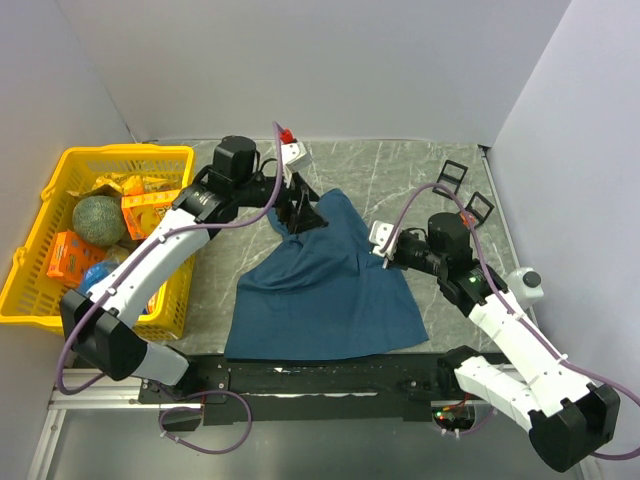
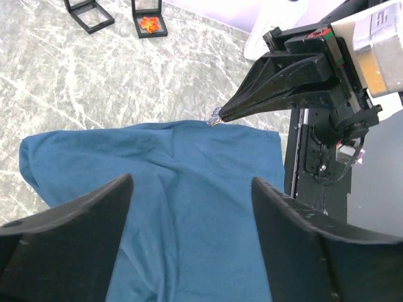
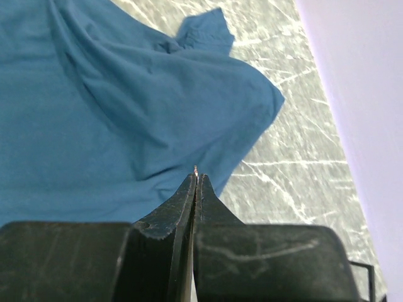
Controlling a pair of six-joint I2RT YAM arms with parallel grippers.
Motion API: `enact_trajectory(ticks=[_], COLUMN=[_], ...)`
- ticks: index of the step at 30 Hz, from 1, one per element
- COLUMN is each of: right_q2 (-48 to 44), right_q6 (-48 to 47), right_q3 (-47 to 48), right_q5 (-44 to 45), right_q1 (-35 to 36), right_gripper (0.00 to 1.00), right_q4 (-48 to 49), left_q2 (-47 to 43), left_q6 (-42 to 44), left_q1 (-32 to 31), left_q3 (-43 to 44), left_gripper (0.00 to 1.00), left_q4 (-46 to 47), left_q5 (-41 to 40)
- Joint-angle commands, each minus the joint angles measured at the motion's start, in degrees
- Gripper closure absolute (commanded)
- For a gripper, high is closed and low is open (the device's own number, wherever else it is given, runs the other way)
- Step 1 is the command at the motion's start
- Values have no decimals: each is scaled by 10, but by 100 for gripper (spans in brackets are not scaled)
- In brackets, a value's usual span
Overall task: Remove the brooch from the garment
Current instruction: Close the brooch, then place the brooch in the brooch box.
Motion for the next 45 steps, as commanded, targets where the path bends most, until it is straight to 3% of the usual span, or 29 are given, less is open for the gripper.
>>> enact_trajectory(ticks=[1,4,11,22,26,29,35,39,45], right_q2=[-8,-1,18,75,98,124,164,178,234], right_q6=[-11,-8,1,3,8,16,13,14,9], right_q3=[-6,-10,-3,30,50,75,112,132,182], right_q5=[33,49,83,175,196,209,225,239,289], right_q1=[4,2,-13,-55,-67,-81,-98,-105,-129], right_gripper=[100,100,100,100,100,100,100,100,100], right_q4=[22,33,43,31,31,25,13,6,-18], left_q2=[-29,-33,-46,-18,-65,-120,-175,-180,-203], left_q6=[-7,-7,-10,117,86,39,34,44,62], left_q1=[4,4,5,5,8,11,18,21,21], left_q3=[-6,-8,-11,35,-21,-91,-155,-150,-107], left_gripper=[16,2,4,4,4,4,4,4,4], left_q4=[29,30,34,-108,-71,13,-5,-56,-159], left_q5=[-2,-1,-19,-194,-278,-345,-314,-304,-354])
